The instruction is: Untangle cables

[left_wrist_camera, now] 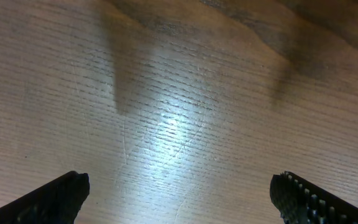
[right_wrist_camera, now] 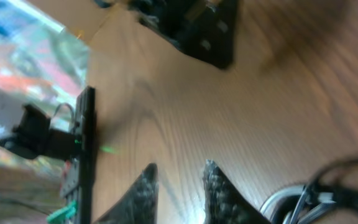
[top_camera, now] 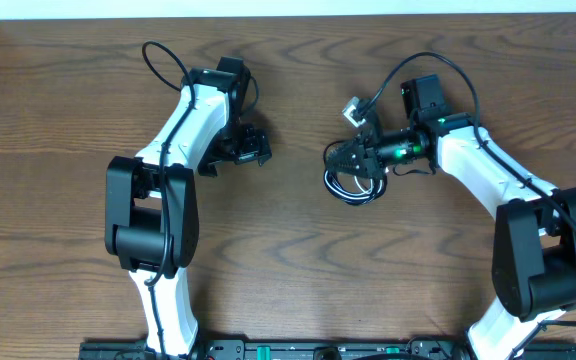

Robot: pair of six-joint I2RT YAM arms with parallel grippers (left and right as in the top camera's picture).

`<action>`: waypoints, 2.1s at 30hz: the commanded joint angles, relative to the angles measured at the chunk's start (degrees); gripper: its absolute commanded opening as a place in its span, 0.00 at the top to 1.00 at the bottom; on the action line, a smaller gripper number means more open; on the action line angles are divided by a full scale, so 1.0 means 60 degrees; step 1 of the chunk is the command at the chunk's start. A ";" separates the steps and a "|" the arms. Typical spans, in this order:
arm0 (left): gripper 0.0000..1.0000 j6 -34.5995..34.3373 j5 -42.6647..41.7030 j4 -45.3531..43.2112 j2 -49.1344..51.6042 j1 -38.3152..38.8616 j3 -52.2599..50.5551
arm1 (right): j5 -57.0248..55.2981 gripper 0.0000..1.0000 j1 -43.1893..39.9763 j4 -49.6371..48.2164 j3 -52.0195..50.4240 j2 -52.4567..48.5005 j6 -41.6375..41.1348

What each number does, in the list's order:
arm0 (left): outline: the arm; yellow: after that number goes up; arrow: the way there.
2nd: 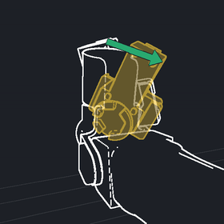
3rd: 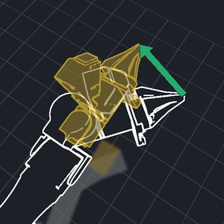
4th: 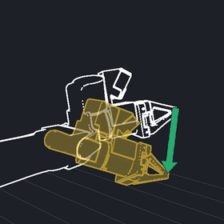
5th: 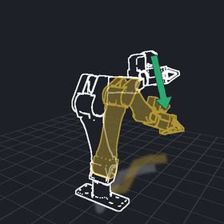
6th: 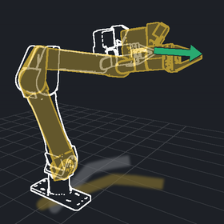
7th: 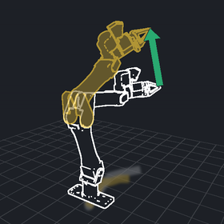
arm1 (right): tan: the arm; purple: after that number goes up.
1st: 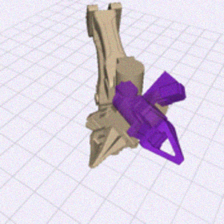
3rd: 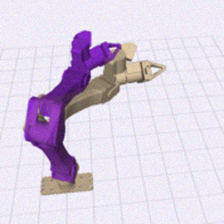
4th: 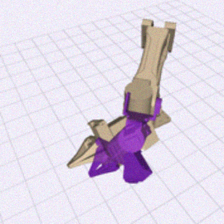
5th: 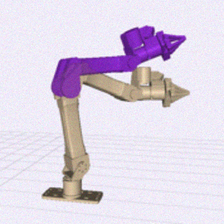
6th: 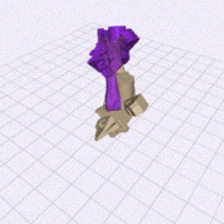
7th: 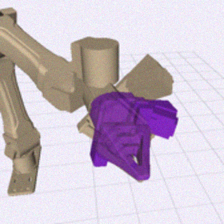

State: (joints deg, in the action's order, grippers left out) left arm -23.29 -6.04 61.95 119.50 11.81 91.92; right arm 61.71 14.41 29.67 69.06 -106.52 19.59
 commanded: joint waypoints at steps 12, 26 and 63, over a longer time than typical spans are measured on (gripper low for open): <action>0.02 0.0058 0.0124 0.0058 0.0102 -0.0040 0.0033 | -0.7442 0.49 0.1661 0.1060 0.0076 0.0215 0.0535; 0.02 0.0058 0.0124 0.0058 0.0102 -0.0040 0.0033 | -0.6579 0.62 0.1792 0.0743 -0.0408 0.0215 0.0535; 0.02 0.0055 0.0124 0.0058 0.0102 -0.0040 0.0033 | -0.6404 0.99 0.2095 0.0372 -0.0911 0.0036 0.0164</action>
State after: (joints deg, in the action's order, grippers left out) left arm -23.29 -6.02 61.95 119.50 11.81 91.92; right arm 19.64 26.13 32.23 63.77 -106.52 20.93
